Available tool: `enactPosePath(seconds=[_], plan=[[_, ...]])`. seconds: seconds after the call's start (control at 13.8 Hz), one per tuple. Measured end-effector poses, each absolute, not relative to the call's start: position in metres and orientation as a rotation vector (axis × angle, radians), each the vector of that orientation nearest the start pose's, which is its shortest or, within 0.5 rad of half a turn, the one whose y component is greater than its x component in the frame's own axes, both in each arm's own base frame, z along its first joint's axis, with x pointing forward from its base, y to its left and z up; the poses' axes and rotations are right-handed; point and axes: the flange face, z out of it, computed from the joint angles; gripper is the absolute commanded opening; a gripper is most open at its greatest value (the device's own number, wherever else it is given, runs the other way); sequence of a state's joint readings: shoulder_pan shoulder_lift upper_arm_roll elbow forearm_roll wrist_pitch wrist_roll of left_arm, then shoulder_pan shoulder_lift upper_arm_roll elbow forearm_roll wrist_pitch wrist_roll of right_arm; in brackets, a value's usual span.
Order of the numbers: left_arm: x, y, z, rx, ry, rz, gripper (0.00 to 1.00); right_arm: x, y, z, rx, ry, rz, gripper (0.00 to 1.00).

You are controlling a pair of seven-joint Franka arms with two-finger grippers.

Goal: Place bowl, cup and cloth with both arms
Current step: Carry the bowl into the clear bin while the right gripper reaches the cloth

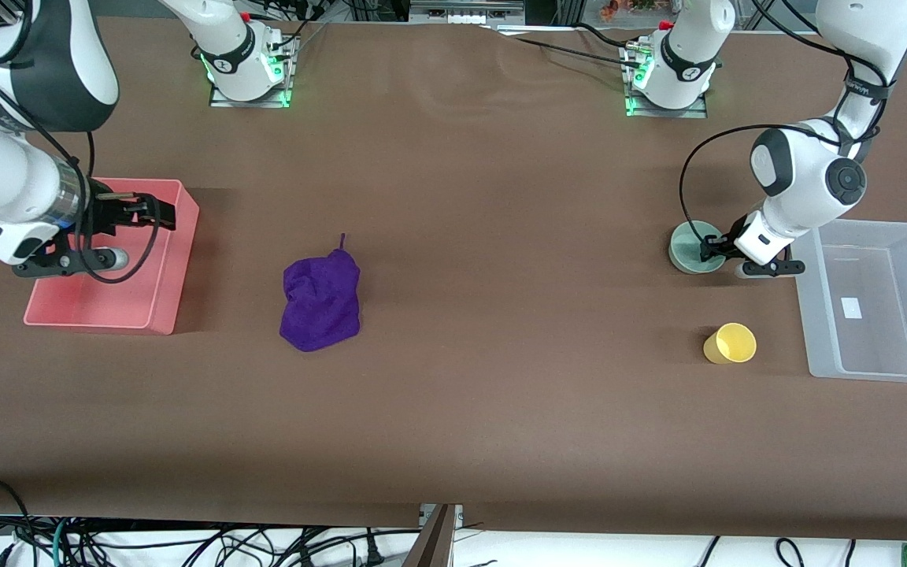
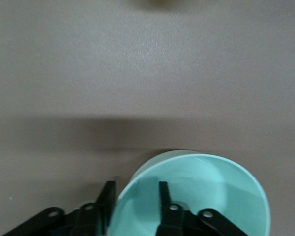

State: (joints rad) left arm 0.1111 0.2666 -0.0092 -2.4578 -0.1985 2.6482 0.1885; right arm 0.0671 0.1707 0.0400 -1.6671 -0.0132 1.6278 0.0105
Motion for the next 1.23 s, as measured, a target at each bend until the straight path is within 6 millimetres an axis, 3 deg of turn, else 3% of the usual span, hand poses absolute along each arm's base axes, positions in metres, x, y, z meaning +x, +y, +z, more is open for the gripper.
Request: enactPosePath(seconds=[0.22,0.36,0.51,0.73,0.87,1.09,1.23], plan=[[0.472,0.053,0.179,-3.238,-0.151,0.116,0.00,0.589,0.087,0.471,-3.153,-0.078,0.341,1.00],[0.483,0.052,0.188,-3.246,-0.144,0.124,0.00,0.585,0.107,0.440,-3.154,-0.080,0.361,1.00],[0.501,0.049,0.207,-3.273,-0.123,0.246,0.00,0.573,0.124,0.403,-3.160,-0.020,0.405,1.00],[0.536,0.048,0.265,-3.312,-0.074,0.469,0.00,0.559,0.133,0.358,-3.163,0.028,0.385,1.00],[0.555,0.055,0.316,-3.304,-0.025,0.555,0.00,0.552,0.141,0.330,-3.160,0.073,0.328,1.00],[0.577,0.104,0.398,-3.207,0.123,0.552,0.00,0.545,0.178,0.287,-3.142,0.128,0.257,1.00],[0.583,0.157,0.422,-3.193,0.219,0.479,0.00,0.545,0.201,0.261,-3.126,0.119,0.212,1.00]])
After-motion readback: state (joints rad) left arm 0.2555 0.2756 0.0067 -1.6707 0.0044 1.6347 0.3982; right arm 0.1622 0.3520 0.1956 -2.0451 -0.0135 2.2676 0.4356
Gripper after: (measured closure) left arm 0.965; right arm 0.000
